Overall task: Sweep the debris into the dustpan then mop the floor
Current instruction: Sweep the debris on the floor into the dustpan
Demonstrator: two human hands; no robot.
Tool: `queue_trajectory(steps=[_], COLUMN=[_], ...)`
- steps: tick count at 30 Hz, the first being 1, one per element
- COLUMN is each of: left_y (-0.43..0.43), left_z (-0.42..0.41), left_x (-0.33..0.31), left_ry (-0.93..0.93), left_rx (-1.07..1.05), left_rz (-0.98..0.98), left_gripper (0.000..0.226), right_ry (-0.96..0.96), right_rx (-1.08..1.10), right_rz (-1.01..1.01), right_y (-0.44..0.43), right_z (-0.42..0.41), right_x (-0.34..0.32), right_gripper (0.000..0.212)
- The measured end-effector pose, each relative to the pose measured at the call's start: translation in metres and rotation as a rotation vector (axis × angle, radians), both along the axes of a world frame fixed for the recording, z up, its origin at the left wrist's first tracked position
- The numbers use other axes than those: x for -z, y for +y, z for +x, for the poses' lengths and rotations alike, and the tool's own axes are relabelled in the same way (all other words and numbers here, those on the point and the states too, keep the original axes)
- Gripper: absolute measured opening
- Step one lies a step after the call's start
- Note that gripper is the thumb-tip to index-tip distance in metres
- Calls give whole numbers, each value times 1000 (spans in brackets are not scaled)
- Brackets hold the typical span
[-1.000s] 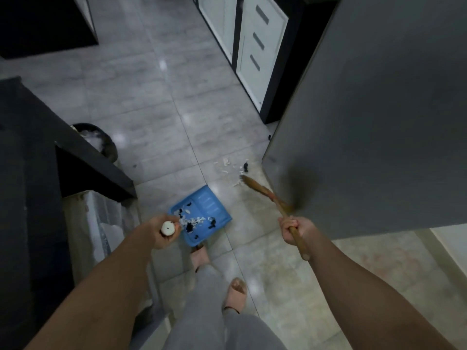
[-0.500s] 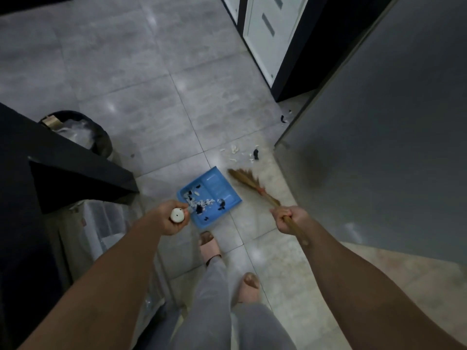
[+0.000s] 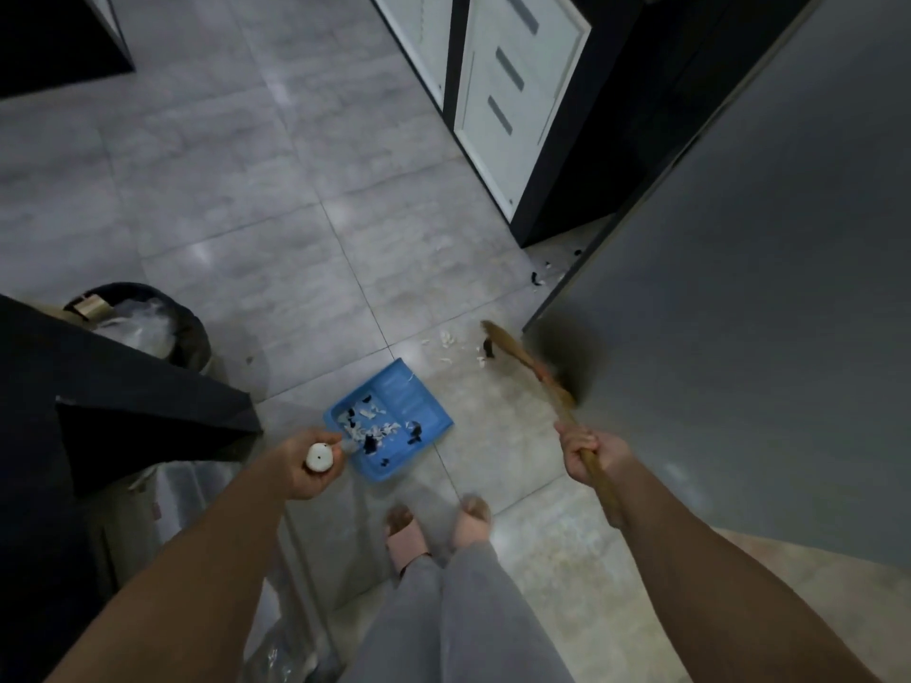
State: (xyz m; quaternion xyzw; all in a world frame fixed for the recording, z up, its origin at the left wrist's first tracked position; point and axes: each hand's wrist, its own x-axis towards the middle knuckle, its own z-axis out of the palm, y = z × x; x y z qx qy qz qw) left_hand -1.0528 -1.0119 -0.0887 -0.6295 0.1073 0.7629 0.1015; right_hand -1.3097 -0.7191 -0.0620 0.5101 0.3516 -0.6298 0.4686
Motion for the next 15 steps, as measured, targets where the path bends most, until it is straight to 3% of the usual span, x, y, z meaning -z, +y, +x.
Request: queue_trajectory(steps=[8,12,15], left_y=[-43,-60,-71], left_z=[-20,-46,-65], left_x=[12,15,17], left_ry=[-23,-35,-54], left_rx=[-31,-93,-98], left_rz=[100,95,78], left_gripper=[22,20,17], right_ry=[-46,-101,-136], right_rx=[269,133,-54], right_rz=[-101,-76,-29], right_y=[-68,-95,-107], right_z=[-38,-45,-43], right_x=[45,65,63], right_gripper=[25,43,29])
